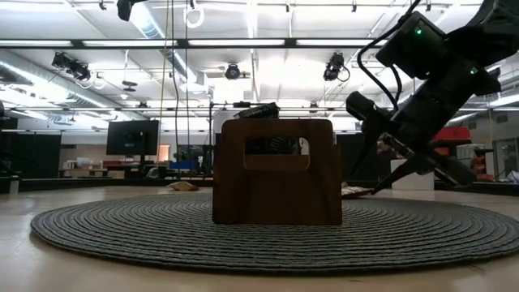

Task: Pick & Place Tea
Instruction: Put the brown tea bag into the bottom section of the wooden organizer

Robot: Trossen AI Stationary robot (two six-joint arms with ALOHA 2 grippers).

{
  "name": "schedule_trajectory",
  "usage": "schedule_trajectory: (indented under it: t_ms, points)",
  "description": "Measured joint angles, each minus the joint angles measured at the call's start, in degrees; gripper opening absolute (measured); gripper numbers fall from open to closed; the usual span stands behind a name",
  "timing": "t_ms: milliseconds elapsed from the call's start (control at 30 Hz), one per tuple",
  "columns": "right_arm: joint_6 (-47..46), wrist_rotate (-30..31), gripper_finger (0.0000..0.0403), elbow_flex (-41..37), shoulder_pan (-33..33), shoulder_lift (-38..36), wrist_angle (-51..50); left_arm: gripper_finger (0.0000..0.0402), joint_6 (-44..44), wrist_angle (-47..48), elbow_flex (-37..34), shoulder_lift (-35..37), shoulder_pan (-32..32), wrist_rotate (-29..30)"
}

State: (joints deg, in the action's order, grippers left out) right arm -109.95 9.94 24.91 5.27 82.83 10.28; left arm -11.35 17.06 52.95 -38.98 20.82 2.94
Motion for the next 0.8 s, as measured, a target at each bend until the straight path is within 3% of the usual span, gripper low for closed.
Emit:
schedule_trajectory:
  t_ms: [567,667,800]
  points:
    - [9.92,-0.6,0.0176,0.0,-4.18,1.01,3.8,0.0064,0.11,0.48,0.0,0.0,0.0,0.0]
    - [10.82,-2.4,0.0159,0.0,-4.8,2.9,5.57,0.0064,0.09,0.48,0.0,0.0,0.0,0.01]
    - [11.4,-3.96,0.0106,0.0,-4.88,5.05,9.73,0.0064,0.09,0.47,0.0,0.0,0.0,0.01]
